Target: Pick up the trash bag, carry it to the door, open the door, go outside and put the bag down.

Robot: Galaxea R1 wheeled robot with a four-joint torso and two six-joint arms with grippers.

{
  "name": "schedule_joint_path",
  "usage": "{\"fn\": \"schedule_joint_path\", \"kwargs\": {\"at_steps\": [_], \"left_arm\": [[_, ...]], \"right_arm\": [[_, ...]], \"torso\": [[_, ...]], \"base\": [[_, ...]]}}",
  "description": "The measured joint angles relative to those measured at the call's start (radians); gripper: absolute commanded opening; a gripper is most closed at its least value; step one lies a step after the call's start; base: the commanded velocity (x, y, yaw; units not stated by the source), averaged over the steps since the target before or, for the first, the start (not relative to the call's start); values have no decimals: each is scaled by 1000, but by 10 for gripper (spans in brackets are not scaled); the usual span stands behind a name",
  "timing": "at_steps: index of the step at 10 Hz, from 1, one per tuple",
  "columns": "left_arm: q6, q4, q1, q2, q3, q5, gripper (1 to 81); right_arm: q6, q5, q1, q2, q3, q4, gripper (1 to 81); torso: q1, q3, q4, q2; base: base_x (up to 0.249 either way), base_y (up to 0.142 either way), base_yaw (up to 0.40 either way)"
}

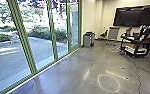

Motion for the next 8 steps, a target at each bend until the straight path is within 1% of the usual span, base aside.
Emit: {"fn": "schedule_joint_path", "kwargs": {"at_steps": [3, 6, 8], "left_arm": [[3, 0, 2, 0, 0, -1, 10], [4, 0, 15, 0, 0, -2, 10], [7, 0, 0, 0, 0, -3, 10]], "right_arm": [[0, 0, 0, 0, 0, 0, 811], [0, -1, -12, 0, 0, 0, 811], [0, 1, 2, 0, 0, 0, 811]], "torso": [[0, 0, 0, 0], [-3, 1, 0, -2], [-2, 0, 0, -1]], "base": [[0, 0, 0], [84, 0, 0], [106, 0, 0]]}}
